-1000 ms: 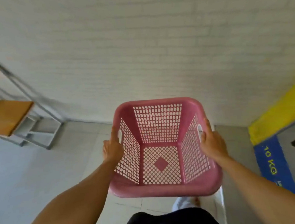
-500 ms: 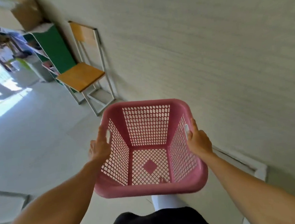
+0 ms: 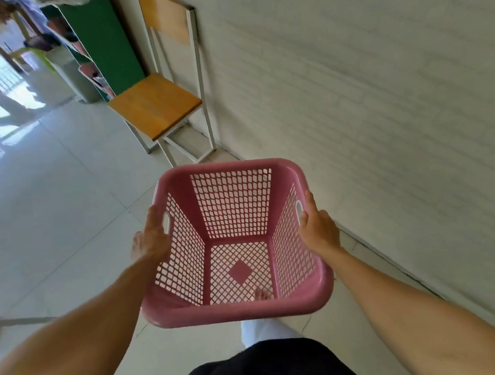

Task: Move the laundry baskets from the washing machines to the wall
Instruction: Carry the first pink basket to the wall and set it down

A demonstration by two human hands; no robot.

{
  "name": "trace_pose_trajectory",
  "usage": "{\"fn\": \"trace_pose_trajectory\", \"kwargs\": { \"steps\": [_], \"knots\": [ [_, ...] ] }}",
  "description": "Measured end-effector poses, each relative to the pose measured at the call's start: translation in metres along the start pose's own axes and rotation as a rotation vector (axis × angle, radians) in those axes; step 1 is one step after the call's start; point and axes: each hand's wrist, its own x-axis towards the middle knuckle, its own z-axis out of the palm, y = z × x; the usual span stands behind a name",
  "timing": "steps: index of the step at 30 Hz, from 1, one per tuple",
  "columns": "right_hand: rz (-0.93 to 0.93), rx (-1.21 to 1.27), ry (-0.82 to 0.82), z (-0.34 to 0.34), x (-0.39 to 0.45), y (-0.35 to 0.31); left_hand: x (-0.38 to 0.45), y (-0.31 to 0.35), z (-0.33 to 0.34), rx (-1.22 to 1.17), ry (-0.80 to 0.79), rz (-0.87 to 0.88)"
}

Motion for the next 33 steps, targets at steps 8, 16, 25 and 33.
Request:
{"fn": "trace_pose_trajectory", "kwargs": {
  "steps": [8, 16, 25, 33],
  "knots": [
    [0.091, 0.009, 0.023, -0.003, 0.087, -0.041, 0.116, 0.042, -0.011, 0.041, -0.074, -0.012],
    [0.267, 0.028, -0.065, 0.006, 0.156, -0.082, 0.254, 0.095, 0.0, 0.045, -0.25, 0.084],
    [0.574, 0.105, 0.005, 0.046, 0.222, -0.156, 0.419, 0.126, 0.015, 0.261, -0.461, 0.31],
    [0.735, 0.194, 0.059, 0.086, 0.273, -0.186, 0.519, 0.142, 0.027, 0.282, -0.491, 0.444]
  ]
}}
